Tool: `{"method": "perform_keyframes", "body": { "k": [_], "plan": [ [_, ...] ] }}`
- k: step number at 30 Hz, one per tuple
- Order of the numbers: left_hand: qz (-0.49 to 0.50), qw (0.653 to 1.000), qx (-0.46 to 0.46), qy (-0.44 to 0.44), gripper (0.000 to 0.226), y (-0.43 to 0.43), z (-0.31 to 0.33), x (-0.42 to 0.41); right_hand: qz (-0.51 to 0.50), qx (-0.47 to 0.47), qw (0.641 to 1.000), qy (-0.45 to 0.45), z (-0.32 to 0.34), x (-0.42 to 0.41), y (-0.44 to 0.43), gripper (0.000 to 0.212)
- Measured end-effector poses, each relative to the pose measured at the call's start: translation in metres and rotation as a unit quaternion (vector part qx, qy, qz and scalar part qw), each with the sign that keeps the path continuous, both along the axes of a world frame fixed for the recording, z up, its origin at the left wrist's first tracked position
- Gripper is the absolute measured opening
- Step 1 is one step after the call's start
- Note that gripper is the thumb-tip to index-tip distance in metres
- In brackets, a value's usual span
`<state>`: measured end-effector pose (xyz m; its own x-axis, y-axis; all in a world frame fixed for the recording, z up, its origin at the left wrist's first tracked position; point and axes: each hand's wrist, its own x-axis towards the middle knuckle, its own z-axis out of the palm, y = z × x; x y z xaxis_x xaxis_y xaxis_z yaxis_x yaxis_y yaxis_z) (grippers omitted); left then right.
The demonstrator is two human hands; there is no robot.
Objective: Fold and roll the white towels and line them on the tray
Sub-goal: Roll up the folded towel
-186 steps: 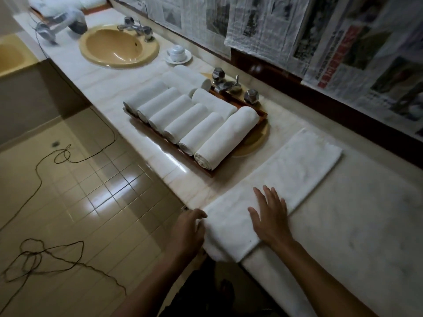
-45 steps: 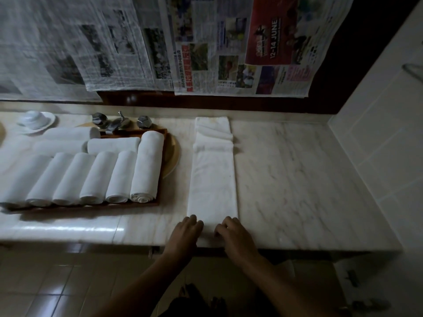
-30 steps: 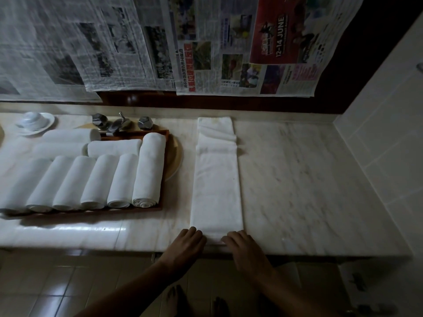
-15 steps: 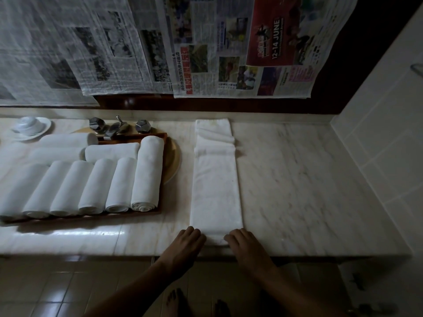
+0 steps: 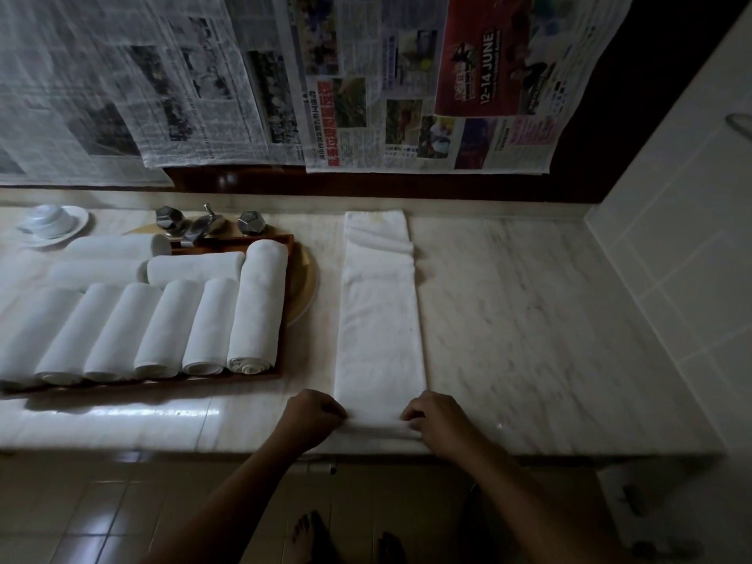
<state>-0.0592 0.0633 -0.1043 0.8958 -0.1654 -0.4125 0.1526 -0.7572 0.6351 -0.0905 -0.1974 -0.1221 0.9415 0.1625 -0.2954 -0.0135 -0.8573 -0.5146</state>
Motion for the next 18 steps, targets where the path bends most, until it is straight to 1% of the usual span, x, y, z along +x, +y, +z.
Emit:
{"method": "perform_keyframes", "body": {
  "k": [4, 5, 7, 9, 12, 15, 18],
  "plan": [
    [0.022, 0.999, 0.027, 0.0, 0.015, -0.01, 0.005, 0.002, -0.023, 0.0, 1.0, -0.008, 0.004, 0.004, 0.002, 0.012],
    [0.025, 0.999, 0.039, -0.016, 0.016, -0.013, 0.005, 0.0, -0.022, -0.004, 1.0, -0.016, 0.006, 0.004, 0.003, 0.009],
    [0.017, 0.995, 0.055, -0.077, 0.02, -0.017, 0.004, -0.006, -0.018, -0.018, 0.999, -0.032, 0.008, 0.001, 0.005, 0.01],
    [-0.033, 0.988, 0.071, -0.137, 0.021, -0.023, -0.001, -0.016, -0.007, -0.044, 0.998, -0.05, 0.009, -0.005, 0.007, 0.015],
    [-0.128, 0.966, 0.116, -0.192, 0.019, -0.023, -0.017, -0.032, 0.014, -0.06, 0.996, -0.06, 0.008, -0.016, 0.012, 0.023],
    [-0.175, 0.952, 0.132, -0.214, 0.022, -0.018, -0.031, -0.042, 0.02, -0.054, 0.995, -0.083, -0.002, -0.029, 0.016, 0.03],
    [-0.197, 0.938, 0.149, -0.244, 0.034, -0.012, -0.035, -0.047, 0.033, -0.047, 0.993, -0.107, -0.008, -0.036, 0.015, 0.027]
  ]
}}
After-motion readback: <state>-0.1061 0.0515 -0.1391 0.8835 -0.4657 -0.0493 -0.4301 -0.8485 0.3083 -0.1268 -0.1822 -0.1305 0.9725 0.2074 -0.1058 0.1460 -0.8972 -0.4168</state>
